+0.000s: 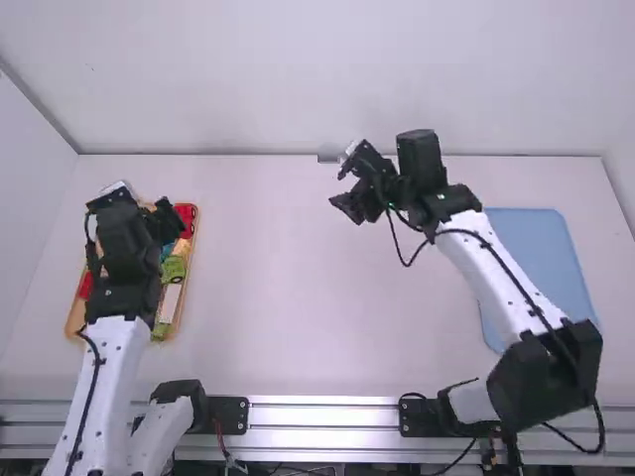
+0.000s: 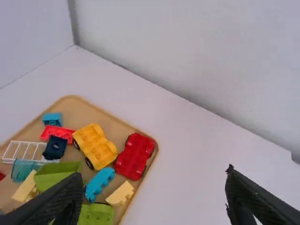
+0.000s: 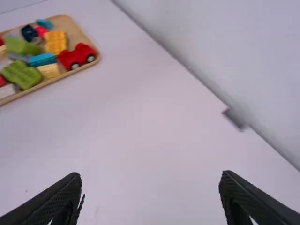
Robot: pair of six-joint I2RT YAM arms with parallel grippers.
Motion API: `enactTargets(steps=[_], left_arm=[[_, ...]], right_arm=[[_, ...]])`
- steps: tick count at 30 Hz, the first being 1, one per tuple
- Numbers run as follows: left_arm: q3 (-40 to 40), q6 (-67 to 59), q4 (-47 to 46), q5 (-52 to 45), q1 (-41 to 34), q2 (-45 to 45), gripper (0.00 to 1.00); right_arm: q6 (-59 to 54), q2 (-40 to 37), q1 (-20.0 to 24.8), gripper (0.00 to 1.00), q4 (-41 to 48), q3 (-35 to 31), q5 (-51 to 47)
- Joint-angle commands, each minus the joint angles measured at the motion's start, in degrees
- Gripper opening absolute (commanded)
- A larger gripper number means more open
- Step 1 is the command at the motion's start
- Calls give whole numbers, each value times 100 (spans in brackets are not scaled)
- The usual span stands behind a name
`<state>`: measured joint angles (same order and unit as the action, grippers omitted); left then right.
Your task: Assemble lego blocks to make yellow taxi
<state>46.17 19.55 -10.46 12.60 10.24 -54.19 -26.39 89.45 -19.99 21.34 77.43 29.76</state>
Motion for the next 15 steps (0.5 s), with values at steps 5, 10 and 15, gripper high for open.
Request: enactTargets(steps=[5, 10, 15], left_arm=[[757, 528, -319, 303, 395, -813, 89], [1558, 676, -1142, 171, 734, -1507, 94], [2478, 798, -2121, -246, 1133, -2168, 97]], right_arm=[[-887, 828, -458, 88, 372, 1077, 705], [-1116, 1165, -673, 94, 622, 1604, 943], [-1502, 1343, -814, 97, 895, 1928, 1195]])
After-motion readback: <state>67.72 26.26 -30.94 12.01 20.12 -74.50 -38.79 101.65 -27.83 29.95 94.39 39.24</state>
